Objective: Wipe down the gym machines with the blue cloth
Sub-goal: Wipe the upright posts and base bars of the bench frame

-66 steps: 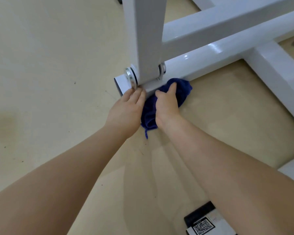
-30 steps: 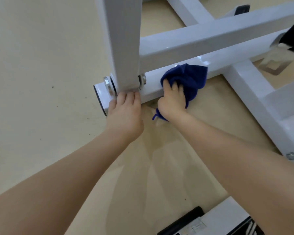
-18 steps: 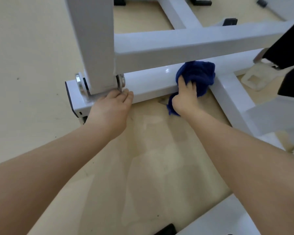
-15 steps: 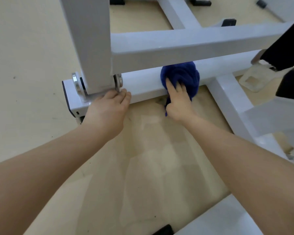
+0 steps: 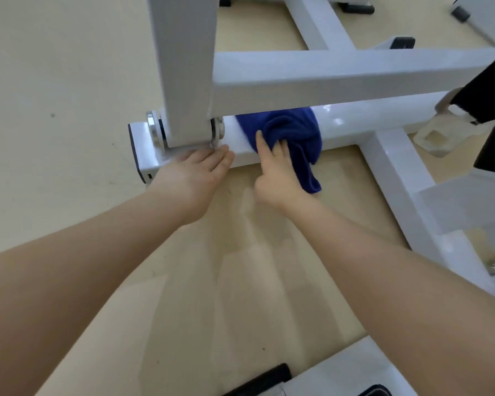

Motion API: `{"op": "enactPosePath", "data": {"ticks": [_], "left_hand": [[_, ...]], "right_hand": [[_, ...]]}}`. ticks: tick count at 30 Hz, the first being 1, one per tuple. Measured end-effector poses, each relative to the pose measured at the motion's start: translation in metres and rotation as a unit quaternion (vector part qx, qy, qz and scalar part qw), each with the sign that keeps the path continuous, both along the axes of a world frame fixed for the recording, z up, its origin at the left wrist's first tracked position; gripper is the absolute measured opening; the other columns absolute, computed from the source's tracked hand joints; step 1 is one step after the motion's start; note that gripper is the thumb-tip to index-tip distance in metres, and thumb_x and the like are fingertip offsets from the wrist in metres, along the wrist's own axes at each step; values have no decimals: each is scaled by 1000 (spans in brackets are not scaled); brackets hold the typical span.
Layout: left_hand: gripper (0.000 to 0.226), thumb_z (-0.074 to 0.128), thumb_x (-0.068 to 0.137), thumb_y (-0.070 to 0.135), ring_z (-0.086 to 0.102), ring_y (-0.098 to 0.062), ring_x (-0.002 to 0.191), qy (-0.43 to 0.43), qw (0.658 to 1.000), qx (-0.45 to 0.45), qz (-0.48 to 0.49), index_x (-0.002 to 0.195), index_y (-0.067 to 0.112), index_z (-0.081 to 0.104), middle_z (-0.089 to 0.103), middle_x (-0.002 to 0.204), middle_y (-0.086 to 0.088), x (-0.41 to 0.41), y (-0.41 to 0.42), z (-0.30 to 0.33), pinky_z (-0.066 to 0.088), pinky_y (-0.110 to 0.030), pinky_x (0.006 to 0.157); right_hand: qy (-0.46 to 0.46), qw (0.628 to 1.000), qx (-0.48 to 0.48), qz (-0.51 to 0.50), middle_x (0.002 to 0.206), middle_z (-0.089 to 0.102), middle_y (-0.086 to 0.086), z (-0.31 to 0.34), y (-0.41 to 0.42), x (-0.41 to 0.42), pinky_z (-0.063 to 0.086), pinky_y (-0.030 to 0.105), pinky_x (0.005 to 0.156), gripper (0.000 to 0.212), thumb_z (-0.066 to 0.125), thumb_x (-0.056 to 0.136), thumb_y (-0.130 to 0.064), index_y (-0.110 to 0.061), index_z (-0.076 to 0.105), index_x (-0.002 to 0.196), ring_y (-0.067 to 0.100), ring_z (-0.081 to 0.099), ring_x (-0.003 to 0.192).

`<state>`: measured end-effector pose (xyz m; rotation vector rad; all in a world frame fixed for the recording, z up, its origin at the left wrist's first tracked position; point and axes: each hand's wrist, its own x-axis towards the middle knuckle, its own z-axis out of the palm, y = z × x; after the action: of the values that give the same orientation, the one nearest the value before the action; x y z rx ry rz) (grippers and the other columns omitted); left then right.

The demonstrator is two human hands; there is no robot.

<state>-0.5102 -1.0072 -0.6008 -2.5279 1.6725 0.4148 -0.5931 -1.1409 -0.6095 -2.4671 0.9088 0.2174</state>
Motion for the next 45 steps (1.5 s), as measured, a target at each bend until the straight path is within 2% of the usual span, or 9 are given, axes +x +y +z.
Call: {"op": "enactPosePath", "data": {"ticks": [8,13,17,23,26,30,37,41,45], "left_hand": [[59,38,87,-4,24,-21,140,12,998,-55,23,143,10,31,29,152,-5,14,95,25,25,-33,110],[61,35,89,0,7,-14,143,41,994,-44,93,145,17,22,16,155,3,27,118,40,12,-27,112],[66,35,88,-1,6,-12,144,103,983,-77,133,148,17,15,8,157,5,28,125,52,10,-24,113],[77,36,88,-4,28,-8,136,308,898,-214,230,149,28,2,14,155,10,32,94,115,27,-17,98],[81,33,86,-8,45,4,82,407,826,-296,252,148,37,5,46,114,18,29,78,152,44,-21,69],[85,32,83,-8,44,-1,92,429,812,-307,249,146,44,8,42,114,15,29,71,169,39,-18,74],[83,31,79,-17,27,-3,134,437,796,-352,228,147,29,19,30,149,10,25,80,191,24,-8,96],[81,32,81,-13,33,-5,127,393,818,-355,223,147,32,17,35,143,12,25,93,201,25,-4,84],[70,38,84,-5,37,-6,127,292,889,-318,152,144,29,29,36,146,12,12,123,206,24,-6,88]], "right_hand": [[-49,996,55,-46,158,2,8,0,63,23,6,36,118,77,43,85,2,-20,8,151,26,-2,145],[-133,951,202,-194,153,18,7,13,114,38,29,25,102,78,38,86,8,-26,10,150,24,29,134],[-182,918,246,-254,126,48,13,35,107,41,30,9,70,43,42,96,-7,-1,37,138,17,45,93],[-247,892,304,-226,124,52,8,119,115,45,35,16,83,32,58,82,-19,-8,57,112,23,50,106],[-330,794,456,-229,135,39,33,158,124,48,34,46,108,30,61,58,-29,-22,56,86,44,39,125],[-395,619,594,-329,133,51,14,164,135,50,39,38,107,55,42,92,-2,-30,36,139,24,54,117],[-439,585,615,-294,119,53,5,209,150,56,41,36,94,70,29,93,8,-38,24,144,24,52,119],[-427,566,626,-324,139,51,5,214,153,44,38,39,106,39,37,98,-5,-33,57,117,24,49,126],[-498,664,433,-351,124,60,4,230,152,10,49,26,87,40,39,97,-2,-20,53,130,15,59,106]]}}
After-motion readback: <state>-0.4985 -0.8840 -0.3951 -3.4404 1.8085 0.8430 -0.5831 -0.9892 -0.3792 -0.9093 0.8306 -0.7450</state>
